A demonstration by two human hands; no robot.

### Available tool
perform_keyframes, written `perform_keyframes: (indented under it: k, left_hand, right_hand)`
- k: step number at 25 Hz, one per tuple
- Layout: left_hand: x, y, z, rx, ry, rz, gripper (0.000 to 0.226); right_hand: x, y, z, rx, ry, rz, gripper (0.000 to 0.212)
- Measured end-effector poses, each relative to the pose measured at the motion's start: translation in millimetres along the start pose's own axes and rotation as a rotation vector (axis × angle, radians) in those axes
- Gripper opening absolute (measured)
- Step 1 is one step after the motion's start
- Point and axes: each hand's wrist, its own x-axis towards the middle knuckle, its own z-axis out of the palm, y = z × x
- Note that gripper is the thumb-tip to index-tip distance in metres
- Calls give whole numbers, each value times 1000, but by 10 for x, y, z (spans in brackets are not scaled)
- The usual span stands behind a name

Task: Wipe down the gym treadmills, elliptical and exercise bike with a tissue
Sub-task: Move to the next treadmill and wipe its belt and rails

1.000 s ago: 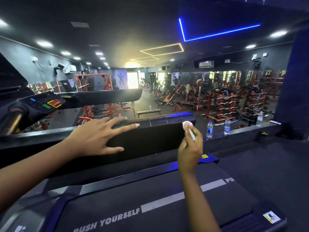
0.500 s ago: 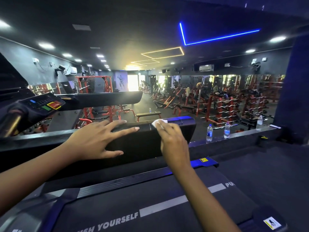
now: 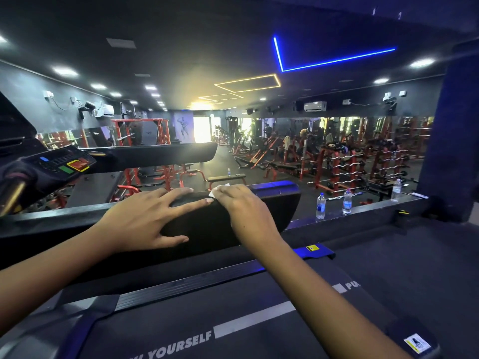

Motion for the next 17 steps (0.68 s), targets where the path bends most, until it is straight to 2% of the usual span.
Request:
perform_keyframes:
  k: [6, 12, 13, 17]
  left_hand:
    - [1, 3, -23, 17, 27, 4, 74]
    - [-4, -8, -8, 16, 24, 9, 75]
    - [1, -11, -8, 16, 21, 7, 75]
    - [10, -3, -12, 6, 23, -5, 76]
  right_hand:
    - [31, 562, -200, -77, -89, 164, 49]
    - [-86, 1039, -333, -116, 6, 289, 49]
    - [-82, 993, -323, -90, 42, 261, 51]
    - [-146, 643, -47, -38, 73, -83, 63]
